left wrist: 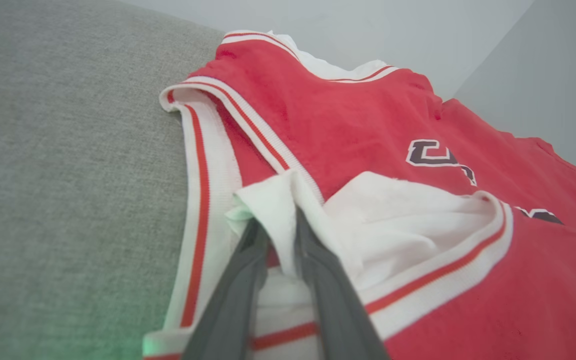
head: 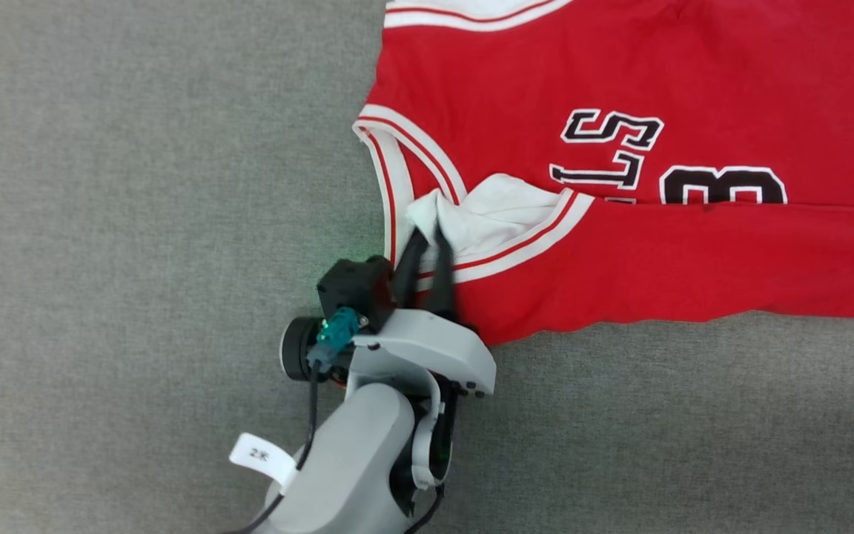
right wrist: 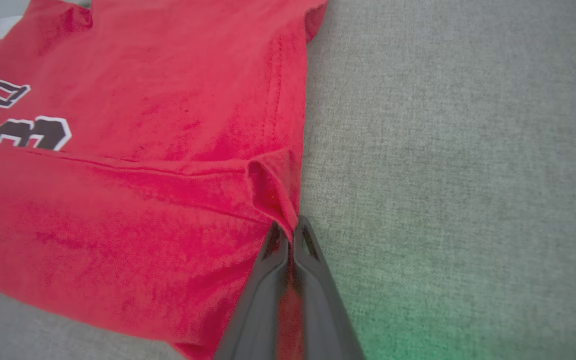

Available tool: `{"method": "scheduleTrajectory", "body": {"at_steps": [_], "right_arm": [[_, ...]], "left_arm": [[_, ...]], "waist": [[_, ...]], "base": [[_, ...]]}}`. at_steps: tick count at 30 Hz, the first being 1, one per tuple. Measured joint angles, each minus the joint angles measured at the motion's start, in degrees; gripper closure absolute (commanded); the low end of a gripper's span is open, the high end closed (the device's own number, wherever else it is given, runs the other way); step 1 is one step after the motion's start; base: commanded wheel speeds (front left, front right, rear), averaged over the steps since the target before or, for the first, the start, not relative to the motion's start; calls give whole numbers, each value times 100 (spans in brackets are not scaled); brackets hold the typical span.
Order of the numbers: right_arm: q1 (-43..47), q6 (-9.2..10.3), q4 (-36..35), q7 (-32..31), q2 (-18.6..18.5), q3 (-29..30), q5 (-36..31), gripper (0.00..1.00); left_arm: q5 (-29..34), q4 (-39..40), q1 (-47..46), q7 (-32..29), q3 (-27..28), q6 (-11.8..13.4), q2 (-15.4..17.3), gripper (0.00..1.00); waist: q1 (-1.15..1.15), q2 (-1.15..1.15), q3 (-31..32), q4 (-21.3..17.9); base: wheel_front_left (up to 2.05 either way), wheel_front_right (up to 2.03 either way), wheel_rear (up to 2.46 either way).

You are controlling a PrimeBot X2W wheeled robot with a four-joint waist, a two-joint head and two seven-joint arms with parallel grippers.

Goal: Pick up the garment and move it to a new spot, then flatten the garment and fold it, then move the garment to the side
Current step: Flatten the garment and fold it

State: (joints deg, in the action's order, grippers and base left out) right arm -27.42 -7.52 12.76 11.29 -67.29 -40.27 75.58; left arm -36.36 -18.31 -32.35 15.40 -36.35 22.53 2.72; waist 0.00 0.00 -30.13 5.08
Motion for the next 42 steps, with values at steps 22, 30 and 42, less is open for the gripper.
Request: {"method": "scheduleTrajectory", "body": {"at_steps": [22, 30, 42], "right_arm": [[665, 0, -744, 367, -290, 678, 221, 0], [857, 0, -902, 367, -192, 950, 100, 0], [1034, 0, -1039, 367, -334, 1283, 81, 0]], "left_arm": [[816, 2904, 344, -4307, -816, 1661, 1757, 0], [762, 3718, 395, -5679, -933, 2353, 2038, 0], [482, 3062, 434, -5358, -601, 2368, 1724, 0]], "waist": [[0, 0, 728, -35], [0, 0, 598, -101], [0, 0, 329, -215]], "base": [[0, 0, 0], [0, 0, 0], [0, 0, 0]]}}
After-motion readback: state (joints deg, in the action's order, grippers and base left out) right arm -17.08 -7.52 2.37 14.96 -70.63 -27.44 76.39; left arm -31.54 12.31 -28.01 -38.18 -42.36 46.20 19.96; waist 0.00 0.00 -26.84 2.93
